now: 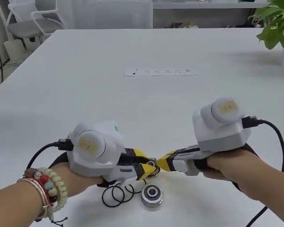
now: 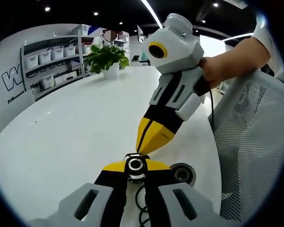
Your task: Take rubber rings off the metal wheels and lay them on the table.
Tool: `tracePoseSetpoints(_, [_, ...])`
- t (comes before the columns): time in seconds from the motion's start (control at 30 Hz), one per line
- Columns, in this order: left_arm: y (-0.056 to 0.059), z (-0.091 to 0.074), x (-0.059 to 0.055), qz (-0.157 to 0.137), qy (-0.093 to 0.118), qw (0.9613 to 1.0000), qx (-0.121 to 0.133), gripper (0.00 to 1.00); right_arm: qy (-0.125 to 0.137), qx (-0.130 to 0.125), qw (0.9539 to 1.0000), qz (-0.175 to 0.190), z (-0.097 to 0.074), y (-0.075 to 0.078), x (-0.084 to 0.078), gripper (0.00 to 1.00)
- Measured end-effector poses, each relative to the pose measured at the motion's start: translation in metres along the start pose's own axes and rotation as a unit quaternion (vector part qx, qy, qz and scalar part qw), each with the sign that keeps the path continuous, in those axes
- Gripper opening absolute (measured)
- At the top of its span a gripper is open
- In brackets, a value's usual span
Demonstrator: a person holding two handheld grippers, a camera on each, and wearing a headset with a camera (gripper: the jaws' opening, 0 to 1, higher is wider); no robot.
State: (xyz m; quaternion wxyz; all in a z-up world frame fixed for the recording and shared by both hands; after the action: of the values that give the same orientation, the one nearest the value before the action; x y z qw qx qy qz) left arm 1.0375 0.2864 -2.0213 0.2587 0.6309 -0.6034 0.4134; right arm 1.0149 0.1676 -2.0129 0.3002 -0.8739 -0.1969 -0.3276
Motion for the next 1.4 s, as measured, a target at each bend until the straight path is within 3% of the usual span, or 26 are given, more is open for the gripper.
tracePoseSetpoints(0.33, [0.000, 0.000, 0.000, 0.001, 0.002, 1.0000, 0.000, 0.08, 0.001, 0.006, 1.0000, -0.001, 0.000, -0.002, 0.000, 0.00])
tracePoseSetpoints(0.5, [0.000, 0.001, 0.000, 0.000, 0.003, 1.0000, 0.002, 0.08, 0.005, 0.022, 0.9997, -0.003, 0.001, -0.009, 0.003, 0.00])
tracePoseSetpoints(0.57, [0.000, 0.001, 0.000, -0.001, 0.002, 1.0000, 0.002, 0.08, 0.004, 0.014, 0.9997, -0.017, 0.001, -0.010, 0.002, 0.00])
tracePoseSetpoints(0.87, [0.000, 0.000, -0.001, -0.023, 0.007, 0.9997, 0.004, 0.08, 0.008, -0.004, 0.9999, 0.013, -0.003, 0.000, 0.001, 0.00])
tracePoseSetpoints(1.23, [-0.001, -0.007, 0.005, 0.009, -0.017, 0.9998, -0.011, 0.12, 0.013, -0.005, 0.9998, 0.015, -0.002, -0.001, 0.003, 0.00])
tracePoseSetpoints(1.4, [-0.006, -0.017, 0.013, 0.004, -0.005, 0.9999, -0.014, 0.19, 0.019, 0.000, 0.9997, 0.017, -0.003, -0.002, 0.005, 0.00])
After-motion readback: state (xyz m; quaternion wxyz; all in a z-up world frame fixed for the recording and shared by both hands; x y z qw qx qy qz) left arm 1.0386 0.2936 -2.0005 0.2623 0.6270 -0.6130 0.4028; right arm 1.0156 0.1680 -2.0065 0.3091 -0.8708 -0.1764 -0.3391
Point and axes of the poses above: the centre of the closed fingertips' face, and the gripper's own axes: z roughly forward along the fingers, y roughly to its right, x roughly out of its top, the point moved 8 cm from there along -z, roughly backward along the fingers, and after that the axes turned 7 degrees about z, right-handed, at the moved point
